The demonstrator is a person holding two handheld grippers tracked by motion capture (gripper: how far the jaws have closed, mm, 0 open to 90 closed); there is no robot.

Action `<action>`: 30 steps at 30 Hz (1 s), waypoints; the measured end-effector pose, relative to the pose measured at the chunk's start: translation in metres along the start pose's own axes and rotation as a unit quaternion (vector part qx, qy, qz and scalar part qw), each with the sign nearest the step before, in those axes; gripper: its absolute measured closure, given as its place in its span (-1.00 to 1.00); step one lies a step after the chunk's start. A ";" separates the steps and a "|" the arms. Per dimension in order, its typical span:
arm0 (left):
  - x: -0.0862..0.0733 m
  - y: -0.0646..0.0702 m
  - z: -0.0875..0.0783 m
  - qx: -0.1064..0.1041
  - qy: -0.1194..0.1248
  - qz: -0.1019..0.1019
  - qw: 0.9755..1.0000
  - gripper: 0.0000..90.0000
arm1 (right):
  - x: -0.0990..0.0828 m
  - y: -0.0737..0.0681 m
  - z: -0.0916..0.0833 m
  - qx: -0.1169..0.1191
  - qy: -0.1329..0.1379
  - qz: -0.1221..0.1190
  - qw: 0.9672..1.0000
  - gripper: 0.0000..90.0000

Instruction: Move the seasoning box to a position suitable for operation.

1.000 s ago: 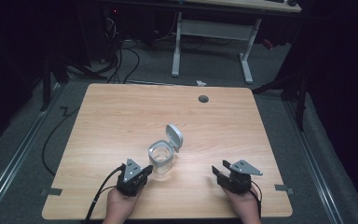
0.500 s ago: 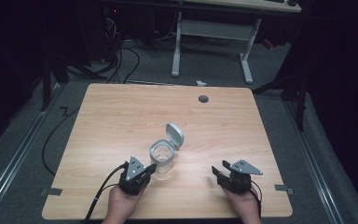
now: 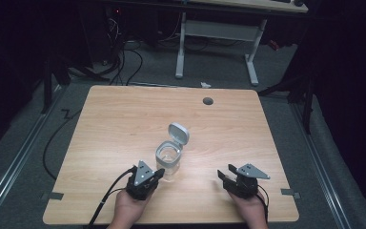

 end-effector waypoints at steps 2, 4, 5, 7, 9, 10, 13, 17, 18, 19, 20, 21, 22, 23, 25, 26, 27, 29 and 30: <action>0.011 -0.026 0.007 0.034 0.013 -0.004 0.999 1.00 | 0.001 0.000 0.000 -0.001 0.002 0.000 1.000 0.04; 0.018 -0.039 0.015 0.050 0.019 -0.007 0.999 1.00 | 0.001 0.000 -0.001 -0.001 0.002 -0.002 1.000 0.04; 0.021 -0.044 0.022 0.056 0.020 -0.008 0.998 1.00 | 0.001 -0.001 -0.001 -0.001 0.001 -0.002 1.000 0.04; 0.025 -0.046 0.032 0.058 0.021 -0.006 0.998 1.00 | 0.002 -0.002 -0.001 -0.001 0.002 -0.004 1.000 0.04; 0.026 -0.045 0.036 0.057 0.022 -0.005 0.998 1.00 | 0.002 -0.002 -0.001 -0.001 0.002 -0.004 1.000 0.04; 0.026 -0.043 0.040 0.055 0.022 -0.005 0.998 1.00 | 0.002 -0.002 -0.001 -0.001 0.002 -0.005 1.000 0.05; 0.023 -0.038 0.047 0.049 0.017 -0.015 0.999 1.00 | 0.001 -0.002 0.000 0.004 0.001 -0.004 1.000 0.10; 0.019 -0.032 0.045 0.042 0.014 -0.014 0.999 1.00 | 0.000 -0.002 -0.001 0.001 -0.002 -0.005 1.000 0.13; 0.018 -0.031 0.044 0.042 0.014 -0.012 0.999 1.00 | -0.001 -0.002 -0.001 0.001 -0.003 -0.006 1.000 0.14; 0.018 -0.030 0.043 0.041 0.014 -0.010 0.999 1.00 | -0.001 -0.002 -0.001 0.002 -0.004 -0.006 1.000 0.16; 0.017 -0.029 0.042 0.039 0.014 -0.011 0.999 1.00 | -0.001 -0.002 0.000 0.003 -0.005 -0.006 1.000 0.16; 0.016 -0.028 0.040 0.038 0.014 -0.011 0.999 1.00 | -0.001 -0.002 0.000 0.004 -0.007 -0.006 1.000 0.16; 0.014 -0.025 0.039 0.035 0.014 -0.010 0.999 1.00 | -0.001 -0.003 0.000 0.004 -0.007 -0.005 1.000 0.16; 0.013 -0.023 0.037 0.033 0.013 -0.010 0.999 1.00 | -0.001 -0.003 0.000 0.004 -0.007 -0.004 1.000 0.16; 0.010 -0.019 0.034 0.028 0.012 -0.008 0.999 1.00 | -0.001 -0.003 0.000 0.004 -0.007 -0.006 1.000 0.16; 0.009 -0.016 0.033 0.025 0.011 -0.008 1.000 1.00 | -0.001 -0.003 0.000 0.004 -0.007 -0.007 1.000 0.16; 0.008 -0.013 0.031 0.021 0.011 -0.005 1.000 1.00 | -0.001 -0.003 0.000 0.003 -0.008 -0.006 1.000 0.16; 0.005 -0.007 0.029 0.015 0.011 -0.004 1.000 1.00 | -0.002 -0.003 0.001 0.003 -0.008 -0.006 1.000 0.16; 0.005 -0.005 0.028 0.012 0.010 -0.003 1.000 1.00 | -0.002 -0.004 0.001 0.004 -0.008 -0.007 1.000 0.16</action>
Point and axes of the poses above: each handheld gripper's, and its own axes: z roughly forward along the jaws, x roughly out of its top, y roughly to its right, the point moved 10 cm from there along z, roughly forward along the jaws, and after that the axes turned 5 degrees about x, right-handed, at the moved point
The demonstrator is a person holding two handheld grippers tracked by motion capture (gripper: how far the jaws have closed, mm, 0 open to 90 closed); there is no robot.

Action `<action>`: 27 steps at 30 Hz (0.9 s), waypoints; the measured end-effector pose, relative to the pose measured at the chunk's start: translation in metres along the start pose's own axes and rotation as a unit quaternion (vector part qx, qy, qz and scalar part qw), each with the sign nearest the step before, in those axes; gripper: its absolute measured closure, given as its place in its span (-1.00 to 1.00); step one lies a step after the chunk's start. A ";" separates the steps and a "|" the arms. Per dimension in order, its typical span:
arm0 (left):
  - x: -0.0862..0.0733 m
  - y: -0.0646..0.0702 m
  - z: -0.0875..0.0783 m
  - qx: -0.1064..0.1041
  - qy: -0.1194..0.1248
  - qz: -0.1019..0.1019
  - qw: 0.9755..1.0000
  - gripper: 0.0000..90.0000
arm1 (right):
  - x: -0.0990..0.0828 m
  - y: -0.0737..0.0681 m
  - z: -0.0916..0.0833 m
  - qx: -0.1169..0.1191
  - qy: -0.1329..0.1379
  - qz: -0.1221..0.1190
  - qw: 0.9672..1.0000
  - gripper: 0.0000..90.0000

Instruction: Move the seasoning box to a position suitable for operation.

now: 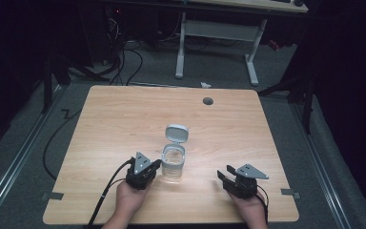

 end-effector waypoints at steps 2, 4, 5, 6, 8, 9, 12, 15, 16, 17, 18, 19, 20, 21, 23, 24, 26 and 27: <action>-0.002 0.005 -0.002 -0.006 0.000 0.001 1.000 1.00 | 0.000 0.000 0.000 0.000 0.000 -0.002 1.000 0.16; -0.003 0.007 -0.003 -0.007 0.000 0.000 1.000 1.00 | 0.000 -0.001 0.001 0.001 0.000 -0.004 1.000 0.16; -0.003 0.007 -0.003 -0.008 -0.001 0.000 1.000 1.00 | 0.000 -0.001 0.001 0.000 0.000 -0.005 1.000 0.16; -0.003 0.008 -0.003 -0.008 -0.001 0.000 1.000 1.00 | 0.000 -0.001 0.001 0.000 0.000 -0.006 1.000 0.16; -0.004 0.008 -0.003 -0.009 -0.001 0.001 1.000 1.00 | 0.000 -0.001 0.001 0.001 0.001 -0.007 1.000 0.16; -0.004 0.007 -0.004 -0.008 -0.001 0.002 1.000 1.00 | 0.000 -0.001 0.001 0.001 0.002 -0.007 1.000 0.16; -0.005 0.004 -0.005 -0.005 -0.001 -0.002 1.000 0.99 | 0.000 -0.001 0.001 0.001 0.001 -0.007 1.000 0.16; -0.007 0.001 -0.008 -0.003 -0.002 -0.001 1.000 0.97 | 0.000 -0.002 0.002 0.001 0.000 -0.007 1.000 0.16; -0.007 0.000 -0.010 -0.003 -0.002 -0.002 1.000 0.96 | 0.000 -0.002 0.002 0.001 -0.001 -0.005 1.000 0.16; -0.009 0.000 -0.012 -0.003 -0.003 -0.001 1.000 0.96 | 0.000 -0.002 0.002 0.001 -0.001 -0.007 1.000 0.16; -0.009 0.000 -0.012 -0.003 -0.003 -0.001 1.000 0.95 | 0.000 -0.002 0.002 0.001 -0.001 -0.009 1.000 0.16; -0.012 0.000 -0.015 -0.003 -0.006 0.000 1.000 0.95 | 0.000 -0.002 0.002 0.001 -0.001 -0.009 1.000 0.16; -0.013 0.000 -0.018 -0.006 -0.007 0.000 1.000 0.95 | 0.000 -0.002 0.002 0.002 0.000 -0.009 1.000 0.16; -0.014 0.002 -0.020 -0.008 -0.006 -0.001 1.000 0.95 | 0.000 -0.002 0.002 0.002 0.001 -0.011 1.000 0.16; -0.017 0.005 -0.025 -0.013 -0.009 0.000 1.000 0.96 | 0.001 -0.004 0.003 0.004 0.002 -0.015 1.000 0.18; -0.020 0.007 -0.027 -0.016 -0.012 0.000 1.000 0.96 | 0.001 -0.004 0.003 0.005 0.004 -0.017 1.000 0.21; -0.025 0.011 -0.029 -0.022 -0.016 -0.002 1.000 0.96 | 0.002 -0.006 0.003 0.005 0.006 -0.021 1.000 0.23; -0.025 0.011 -0.029 -0.022 -0.016 -0.002 1.000 0.95 | 0.003 -0.007 0.004 0.004 0.007 -0.023 1.000 0.24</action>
Point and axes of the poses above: each handheld gripper's, and its own axes: z roughly forward along the jaws, x roughly out of its top, y roughly to its right, the point moved 10 cm from there along z, roughly forward along the jaws, and after that the axes turned 5 degrees about x, right-handed, at the moved point
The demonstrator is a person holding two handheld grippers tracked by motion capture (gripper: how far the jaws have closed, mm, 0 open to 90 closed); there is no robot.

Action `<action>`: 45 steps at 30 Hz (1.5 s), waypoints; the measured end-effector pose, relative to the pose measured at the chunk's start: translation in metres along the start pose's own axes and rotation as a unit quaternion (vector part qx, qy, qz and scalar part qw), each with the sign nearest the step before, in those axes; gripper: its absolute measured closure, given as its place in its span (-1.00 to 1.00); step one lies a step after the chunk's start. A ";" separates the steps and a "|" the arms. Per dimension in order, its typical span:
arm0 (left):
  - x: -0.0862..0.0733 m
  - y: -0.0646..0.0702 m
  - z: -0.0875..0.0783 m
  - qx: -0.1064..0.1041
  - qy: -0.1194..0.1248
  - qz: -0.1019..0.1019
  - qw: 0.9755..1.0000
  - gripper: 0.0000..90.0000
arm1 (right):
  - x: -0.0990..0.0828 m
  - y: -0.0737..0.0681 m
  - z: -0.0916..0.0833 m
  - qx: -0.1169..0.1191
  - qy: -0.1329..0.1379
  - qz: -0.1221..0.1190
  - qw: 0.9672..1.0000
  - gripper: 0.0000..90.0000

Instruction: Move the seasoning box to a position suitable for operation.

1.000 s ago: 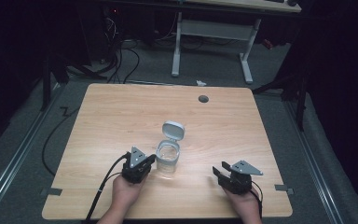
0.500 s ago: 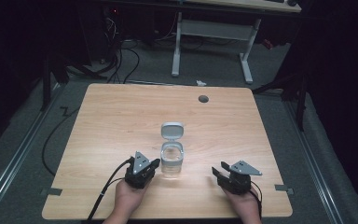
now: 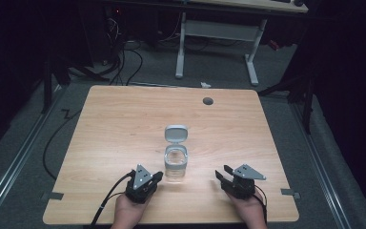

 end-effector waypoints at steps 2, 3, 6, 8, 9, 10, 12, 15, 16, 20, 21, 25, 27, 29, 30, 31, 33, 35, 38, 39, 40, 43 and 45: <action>-0.008 0.007 0.004 -0.007 -0.011 0.002 1.000 0.94 | 0.001 -0.002 0.001 0.000 -0.001 -0.008 1.000 0.31; -0.011 0.010 0.005 -0.010 -0.014 0.002 1.000 0.93 | 0.002 -0.004 0.002 -0.001 0.000 -0.011 1.000 0.33; -0.014 0.016 0.008 -0.017 -0.017 0.006 1.000 0.93 | 0.003 -0.006 0.003 0.004 0.001 -0.009 1.000 0.37; -0.016 0.025 0.010 -0.030 -0.019 -0.001 0.999 0.94 | 0.010 -0.010 0.005 0.014 0.002 0.003 1.000 0.44; -0.017 0.028 0.011 -0.033 -0.018 -0.002 0.999 0.94 | 0.013 -0.012 0.006 0.017 0.000 0.001 1.000 0.49; -0.018 0.030 0.012 -0.035 -0.021 0.001 0.999 0.95 | 0.017 -0.014 0.007 0.019 0.005 0.000 1.000 0.54; -0.019 0.032 0.014 -0.038 -0.021 0.000 0.999 0.95 | 0.024 -0.019 0.010 0.027 0.006 0.001 1.000 0.60; -0.020 0.033 0.015 -0.040 -0.020 0.001 0.999 0.95 | 0.030 -0.023 0.014 0.035 0.007 0.004 0.999 0.66; -0.023 0.033 0.014 -0.038 -0.021 0.005 0.999 0.95 | 0.037 -0.026 0.019 0.042 0.009 0.003 0.999 0.71; -0.020 0.034 0.011 -0.042 -0.008 0.005 0.999 0.95 | 0.050 -0.029 0.030 0.043 0.013 -0.002 0.999 0.86; -0.019 0.032 0.011 -0.040 -0.008 0.002 0.999 0.95 | 0.053 -0.028 0.033 0.044 0.013 -0.003 0.999 0.90; -0.019 0.031 0.012 -0.035 -0.005 0.007 0.999 0.95 | 0.066 -0.027 0.044 0.047 0.010 -0.007 0.999 1.00; -0.019 0.031 0.012 -0.033 -0.005 0.008 0.999 0.95 | 0.069 -0.028 0.046 0.048 0.010 -0.006 0.999 1.00; -0.018 0.028 0.014 -0.029 -0.006 0.001 1.000 0.95 | 0.081 -0.028 0.053 0.046 0.015 -0.011 0.999 1.00; -0.018 0.028 0.014 -0.029 -0.006 0.002 1.000 0.95 | 0.084 -0.028 0.055 0.046 0.016 -0.012 0.999 1.00; -0.018 0.028 0.014 -0.029 -0.007 0.003 1.000 0.95 | 0.088 -0.029 0.058 0.046 0.016 -0.012 0.999 1.00; -0.018 0.028 0.015 -0.027 -0.006 0.003 1.000 0.95 | 0.096 -0.031 0.061 0.045 0.020 -0.018 0.999 1.00; -0.017 0.026 0.017 -0.021 -0.006 0.001 1.000 0.96 | 0.103 -0.033 0.064 0.047 0.024 -0.022 0.998 1.00; -0.016 0.024 0.019 -0.018 -0.005 -0.001 1.000 0.99 | 0.108 -0.033 0.066 0.046 0.026 -0.023 0.998 1.00; -0.015 0.023 0.019 -0.016 -0.004 -0.001 1.000 0.99 | 0.114 -0.034 0.069 0.046 0.028 -0.027 0.998 1.00; -0.015 0.023 0.019 -0.016 -0.004 -0.001 1.000 0.99 | 0.116 -0.035 0.069 0.047 0.030 -0.024 0.998 1.00; -0.016 0.025 0.018 -0.020 -0.002 0.002 1.000 0.98 | 0.119 -0.035 0.071 0.047 0.032 -0.031 0.998 1.00; -0.017 0.027 0.017 -0.024 -0.003 0.005 1.000 0.97 | 0.122 -0.035 0.073 0.046 0.034 -0.029 0.998 1.00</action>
Point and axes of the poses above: each handheld gripper's, and its own axes: z roughly forward along the jaws, x roughly out of its top, y roughly to its right, the point moved 10 cm from there along z, roughly forward along the jaws, and after that the axes turned 5 degrees about x, right-handed, at the moved point
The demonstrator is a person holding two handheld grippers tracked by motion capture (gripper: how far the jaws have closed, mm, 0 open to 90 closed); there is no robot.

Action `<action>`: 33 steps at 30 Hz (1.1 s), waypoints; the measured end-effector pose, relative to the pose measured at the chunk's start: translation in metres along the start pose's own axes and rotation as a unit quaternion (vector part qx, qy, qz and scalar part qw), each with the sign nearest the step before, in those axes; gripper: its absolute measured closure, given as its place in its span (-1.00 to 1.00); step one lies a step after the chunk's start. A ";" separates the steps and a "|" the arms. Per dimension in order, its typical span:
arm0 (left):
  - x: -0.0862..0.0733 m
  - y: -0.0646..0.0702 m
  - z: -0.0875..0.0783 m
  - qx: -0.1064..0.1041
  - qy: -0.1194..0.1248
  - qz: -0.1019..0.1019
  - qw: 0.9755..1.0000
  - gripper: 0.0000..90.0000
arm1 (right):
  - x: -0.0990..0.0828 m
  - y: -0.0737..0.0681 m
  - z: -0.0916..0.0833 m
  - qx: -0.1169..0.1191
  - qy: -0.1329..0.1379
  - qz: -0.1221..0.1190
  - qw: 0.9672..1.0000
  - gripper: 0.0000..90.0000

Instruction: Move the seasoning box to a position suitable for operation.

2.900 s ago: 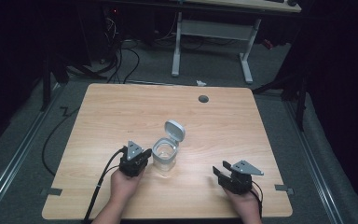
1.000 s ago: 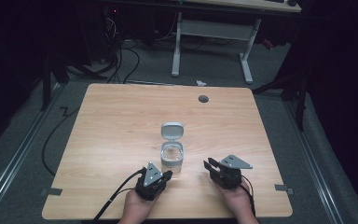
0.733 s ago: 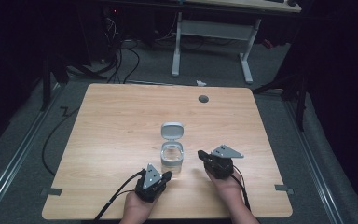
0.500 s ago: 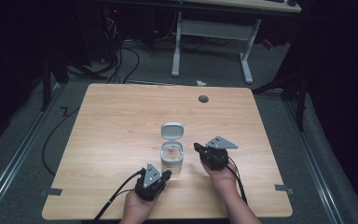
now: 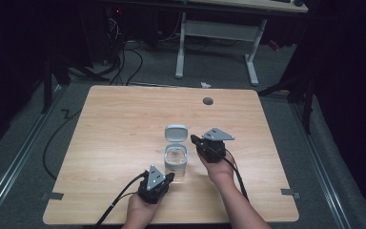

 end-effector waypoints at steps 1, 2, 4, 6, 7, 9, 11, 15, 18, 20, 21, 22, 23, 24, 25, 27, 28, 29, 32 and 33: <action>-0.001 0.001 0.000 -0.004 -0.002 0.001 1.000 0.97 | 0.002 0.001 0.003 0.001 0.002 0.003 1.000 1.00; -0.001 0.001 0.000 -0.004 -0.004 0.002 1.000 0.97 | 0.004 0.003 0.004 0.001 0.001 0.003 1.000 1.00; -0.002 0.001 0.000 -0.004 -0.007 0.002 1.000 0.97 | 0.007 0.004 0.006 0.003 0.006 0.009 1.000 1.00; -0.002 0.001 0.000 -0.004 -0.008 0.003 1.000 0.97 | 0.009 0.004 0.007 0.003 0.005 0.010 1.000 1.00; -0.003 0.001 0.001 -0.003 -0.011 0.002 1.000 0.97 | 0.013 0.005 0.009 0.002 0.006 0.007 1.000 1.00; -0.004 0.001 0.002 -0.002 -0.015 0.004 1.000 0.97 | 0.020 0.004 0.009 0.005 0.011 0.006 1.000 1.00; -0.004 0.000 0.002 -0.001 -0.016 0.001 1.000 0.97 | 0.026 0.002 0.009 0.008 0.017 0.006 1.000 1.00; -0.004 0.000 0.003 -0.001 -0.017 -0.005 1.000 0.97 | 0.034 -0.002 0.010 0.012 0.021 0.000 1.000 1.00; -0.004 0.000 0.003 -0.003 -0.019 -0.005 1.000 0.97 | 0.035 -0.003 0.010 0.015 0.023 0.001 1.000 1.00; -0.004 0.000 0.003 -0.002 -0.020 -0.006 1.000 0.98 | 0.035 -0.003 0.009 0.017 0.021 -0.001 1.000 1.00; -0.004 0.000 0.003 -0.002 -0.020 -0.006 1.000 0.98 | 0.034 -0.004 0.009 0.016 0.019 -0.001 1.000 1.00; -0.004 0.000 0.003 -0.002 -0.020 -0.006 1.000 0.98 | 0.034 -0.004 0.009 0.016 0.019 -0.001 1.000 1.00; -0.004 -0.001 0.003 -0.002 -0.020 -0.007 1.000 0.98 | 0.034 -0.005 0.007 0.017 0.019 -0.003 1.000 1.00; -0.004 -0.001 0.003 -0.002 -0.020 -0.007 1.000 0.98 | 0.034 -0.005 0.007 0.017 0.019 -0.003 1.000 1.00; -0.004 -0.001 0.003 -0.001 -0.021 -0.007 1.000 0.98 | 0.035 -0.006 0.006 0.017 0.021 -0.005 1.000 1.00; -0.004 0.000 0.003 -0.003 -0.019 -0.006 1.000 0.98 | 0.035 -0.011 0.004 0.021 0.022 -0.014 0.999 1.00; -0.003 0.000 0.002 -0.004 -0.019 -0.005 1.000 0.98 | 0.034 -0.013 0.003 0.023 0.021 -0.016 0.999 1.00; -0.003 0.000 0.002 -0.004 -0.018 -0.007 1.000 0.98 | 0.034 -0.015 0.002 0.024 0.020 -0.019 0.999 1.00; -0.002 0.000 0.002 -0.004 -0.017 -0.010 1.000 0.98 | 0.029 -0.021 -0.001 0.028 0.020 -0.023 0.999 1.00; -0.002 0.000 0.002 -0.005 -0.016 -0.008 1.000 0.98 | 0.026 -0.024 -0.003 0.030 0.018 -0.022 0.999 1.00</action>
Point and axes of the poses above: each handheld gripper's, and its own axes: z roughly forward along the jaws, x roughly out of its top, y roughly to its right, the point moved 10 cm from there along z, roughly forward along the jaws, and after that the axes turned 5 degrees about x, right-handed, at the moved point
